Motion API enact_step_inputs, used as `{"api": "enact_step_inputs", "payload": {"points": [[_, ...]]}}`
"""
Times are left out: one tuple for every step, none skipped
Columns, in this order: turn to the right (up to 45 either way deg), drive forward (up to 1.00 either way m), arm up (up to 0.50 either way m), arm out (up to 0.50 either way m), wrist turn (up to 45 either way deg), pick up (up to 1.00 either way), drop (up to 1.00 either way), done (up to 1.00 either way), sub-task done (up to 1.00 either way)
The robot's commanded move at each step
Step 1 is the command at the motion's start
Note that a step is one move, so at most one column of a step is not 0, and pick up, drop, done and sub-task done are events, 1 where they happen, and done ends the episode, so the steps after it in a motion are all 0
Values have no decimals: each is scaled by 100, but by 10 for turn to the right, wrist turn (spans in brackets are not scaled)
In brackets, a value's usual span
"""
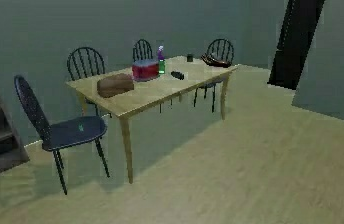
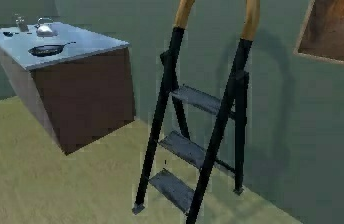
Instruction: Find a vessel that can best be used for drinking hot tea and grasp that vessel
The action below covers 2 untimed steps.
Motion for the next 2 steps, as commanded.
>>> {"api": "enact_step_inputs", "payload": {"points": [[330, 0, 0, 0, 0, 0, 0, 0, 0], [0, 100, 0, 0, 0, 0, 0, 0, 0]]}}
